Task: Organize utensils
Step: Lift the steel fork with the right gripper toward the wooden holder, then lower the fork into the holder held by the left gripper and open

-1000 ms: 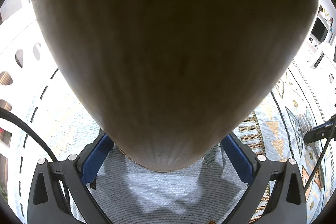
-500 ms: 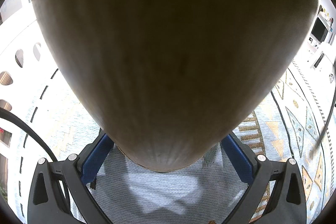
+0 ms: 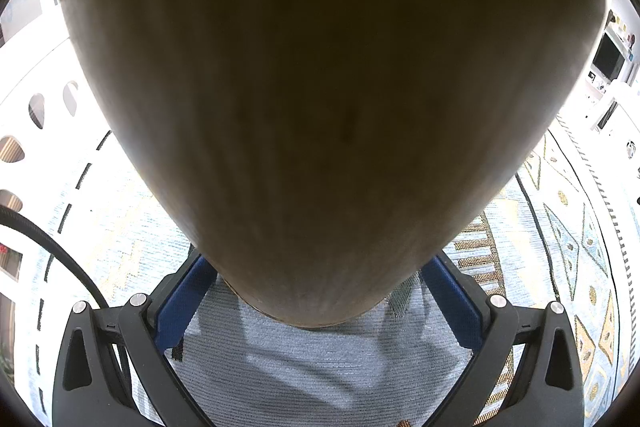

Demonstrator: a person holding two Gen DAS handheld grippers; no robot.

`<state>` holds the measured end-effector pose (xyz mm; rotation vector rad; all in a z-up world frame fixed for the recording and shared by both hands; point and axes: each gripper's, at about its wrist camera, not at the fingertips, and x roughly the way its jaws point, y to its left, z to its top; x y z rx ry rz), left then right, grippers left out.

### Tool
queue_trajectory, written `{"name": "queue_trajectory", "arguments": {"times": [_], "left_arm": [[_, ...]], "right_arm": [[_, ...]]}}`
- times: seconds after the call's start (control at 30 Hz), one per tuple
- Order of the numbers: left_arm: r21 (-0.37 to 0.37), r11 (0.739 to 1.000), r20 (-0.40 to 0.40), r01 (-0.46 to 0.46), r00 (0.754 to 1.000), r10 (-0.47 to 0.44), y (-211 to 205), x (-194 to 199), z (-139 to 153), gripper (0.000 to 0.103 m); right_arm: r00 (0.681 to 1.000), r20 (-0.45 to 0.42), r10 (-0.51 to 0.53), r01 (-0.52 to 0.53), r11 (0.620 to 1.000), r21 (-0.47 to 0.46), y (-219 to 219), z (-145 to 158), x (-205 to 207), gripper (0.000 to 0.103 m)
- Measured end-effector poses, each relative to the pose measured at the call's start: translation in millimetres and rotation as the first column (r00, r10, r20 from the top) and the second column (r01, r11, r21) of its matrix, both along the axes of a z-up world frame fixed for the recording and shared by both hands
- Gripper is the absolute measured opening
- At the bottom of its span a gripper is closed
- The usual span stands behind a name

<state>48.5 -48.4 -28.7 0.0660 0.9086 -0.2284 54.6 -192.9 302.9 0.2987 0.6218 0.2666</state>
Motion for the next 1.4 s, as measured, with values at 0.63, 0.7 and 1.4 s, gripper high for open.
{"name": "queue_trajectory", "arguments": {"times": [0.63, 0.7, 1.4], "left_arm": [[-0.001, 1.0, -0.001, 0.0, 1.0, 0.0, -1, 1, 1, 0.103], [-0.002, 1.0, -0.001, 0.0, 1.0, 0.0, -1, 1, 1, 0.103], [-0.003, 1.0, -0.001, 0.0, 1.0, 0.0, -1, 2, 3, 0.102]], "right_arm": [[0.962, -0.138, 0.236, -0.238, 0.971, 0.003, 92, -56, 21, 0.003], [0.96, -0.147, 0.24, -0.244, 0.97, -0.012, 94, -62, 21, 0.003], [0.973, -0.125, 0.194, -0.189, 0.981, 0.048, 66, -49, 12, 0.032]]}}
